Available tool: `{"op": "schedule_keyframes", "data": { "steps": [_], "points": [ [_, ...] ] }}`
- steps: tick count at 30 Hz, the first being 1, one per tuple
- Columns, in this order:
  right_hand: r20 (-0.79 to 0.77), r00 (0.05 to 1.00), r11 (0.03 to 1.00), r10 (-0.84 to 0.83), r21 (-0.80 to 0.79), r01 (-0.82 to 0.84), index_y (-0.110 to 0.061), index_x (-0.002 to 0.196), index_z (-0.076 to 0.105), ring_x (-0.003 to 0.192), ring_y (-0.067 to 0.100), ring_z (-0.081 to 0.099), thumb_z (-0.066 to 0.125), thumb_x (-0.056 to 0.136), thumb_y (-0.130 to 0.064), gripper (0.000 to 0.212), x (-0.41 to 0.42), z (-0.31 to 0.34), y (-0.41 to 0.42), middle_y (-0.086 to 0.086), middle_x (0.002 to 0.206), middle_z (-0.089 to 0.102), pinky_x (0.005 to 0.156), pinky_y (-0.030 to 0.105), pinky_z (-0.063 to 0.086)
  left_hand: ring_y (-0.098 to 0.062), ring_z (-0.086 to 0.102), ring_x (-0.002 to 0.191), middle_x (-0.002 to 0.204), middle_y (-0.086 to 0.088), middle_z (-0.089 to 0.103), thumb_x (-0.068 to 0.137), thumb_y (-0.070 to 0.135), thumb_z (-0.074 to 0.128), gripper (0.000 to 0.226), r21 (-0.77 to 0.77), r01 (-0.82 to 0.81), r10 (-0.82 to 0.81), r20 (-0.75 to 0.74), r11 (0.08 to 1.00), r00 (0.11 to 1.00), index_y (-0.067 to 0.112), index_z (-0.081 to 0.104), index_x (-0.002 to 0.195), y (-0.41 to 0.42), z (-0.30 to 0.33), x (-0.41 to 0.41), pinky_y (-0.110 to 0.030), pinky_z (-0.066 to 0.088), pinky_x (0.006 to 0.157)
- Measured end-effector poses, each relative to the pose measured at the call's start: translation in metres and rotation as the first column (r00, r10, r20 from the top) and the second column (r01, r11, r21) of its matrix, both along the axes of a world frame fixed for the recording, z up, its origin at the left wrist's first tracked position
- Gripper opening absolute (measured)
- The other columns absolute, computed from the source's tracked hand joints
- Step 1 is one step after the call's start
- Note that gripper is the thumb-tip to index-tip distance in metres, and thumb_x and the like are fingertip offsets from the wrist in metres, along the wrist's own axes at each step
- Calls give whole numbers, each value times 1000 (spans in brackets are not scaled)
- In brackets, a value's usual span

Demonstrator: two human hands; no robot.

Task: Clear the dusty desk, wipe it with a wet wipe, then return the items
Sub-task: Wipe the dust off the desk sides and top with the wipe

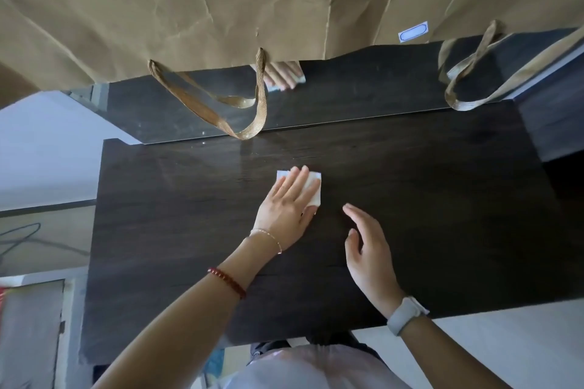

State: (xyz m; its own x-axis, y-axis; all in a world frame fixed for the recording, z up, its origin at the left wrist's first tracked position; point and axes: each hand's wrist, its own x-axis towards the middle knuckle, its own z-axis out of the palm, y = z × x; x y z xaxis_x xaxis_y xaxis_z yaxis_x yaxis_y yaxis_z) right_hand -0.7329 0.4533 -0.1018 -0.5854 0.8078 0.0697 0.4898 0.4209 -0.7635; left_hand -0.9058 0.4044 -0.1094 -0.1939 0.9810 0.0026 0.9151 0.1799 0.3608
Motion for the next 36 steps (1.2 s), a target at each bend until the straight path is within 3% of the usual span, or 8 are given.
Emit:
{"op": "schedule_keyframes", "data": {
  "steps": [6,12,16,20,22,27,30,36],
  "points": [
    [-75,979,953,187,-229,-200,-19,135,39,127,5,36,54,87,-3,53,-23,28,19,-10,134,39,104,15,31,-11,61,92,95,-1,68,82,14,65,14,-164,-562,502,688,811,524,11,72,95,-11,35,8,-8,42,78],
    [-40,989,884,144,-443,-147,-15,90,61,86,9,58,59,88,-17,4,-42,44,21,-5,90,60,70,17,43,-7,55,59,63,7,60,79,17,69,15,-250,-662,542,793,707,279,22,61,67,-20,54,25,-18,45,49],
    [8,989,813,-147,-568,125,-11,80,58,78,18,61,62,86,-20,12,-47,45,12,2,78,61,69,27,50,-5,56,68,72,10,62,79,30,64,9,29,-667,517,606,745,604,22,64,75,-33,49,38,-16,44,58],
    [-31,872,152,-489,-987,50,-8,99,58,92,26,62,53,92,-25,19,-43,49,12,12,93,63,78,38,53,-7,52,61,81,3,58,81,20,55,17,229,-500,391,392,835,833,26,63,96,-46,29,46,-25,46,44],
    [-82,879,48,-470,-997,-67,-7,112,57,92,22,62,51,92,-26,28,-37,50,7,12,97,62,78,35,53,-7,50,66,84,7,54,81,20,53,21,224,-450,343,390,864,854,27,61,99,-46,27,47,-25,47,44],
    [28,851,321,-525,-919,228,-11,102,60,97,23,60,52,91,-7,14,-27,47,9,7,96,60,79,27,49,-14,55,100,96,7,68,76,22,53,33,225,-105,46,253,969,966,22,66,105,-51,37,49,-31,41,76],
    [199,898,892,-393,-154,425,-10,110,60,92,19,57,53,90,-9,21,-19,41,25,9,100,58,68,18,39,-15,56,102,101,5,68,80,22,50,32,192,-307,277,170,932,946,19,65,109,-67,35,33,-34,35,84],
    [344,842,909,-416,173,379,-6,99,57,87,36,58,54,87,-5,13,-39,11,19,16,97,57,63,35,38,-35,51,111,119,-14,58,78,30,41,45,10,-698,698,-13,716,716,12,57,116,-134,12,-24,-52,34,94]
  ]
}}
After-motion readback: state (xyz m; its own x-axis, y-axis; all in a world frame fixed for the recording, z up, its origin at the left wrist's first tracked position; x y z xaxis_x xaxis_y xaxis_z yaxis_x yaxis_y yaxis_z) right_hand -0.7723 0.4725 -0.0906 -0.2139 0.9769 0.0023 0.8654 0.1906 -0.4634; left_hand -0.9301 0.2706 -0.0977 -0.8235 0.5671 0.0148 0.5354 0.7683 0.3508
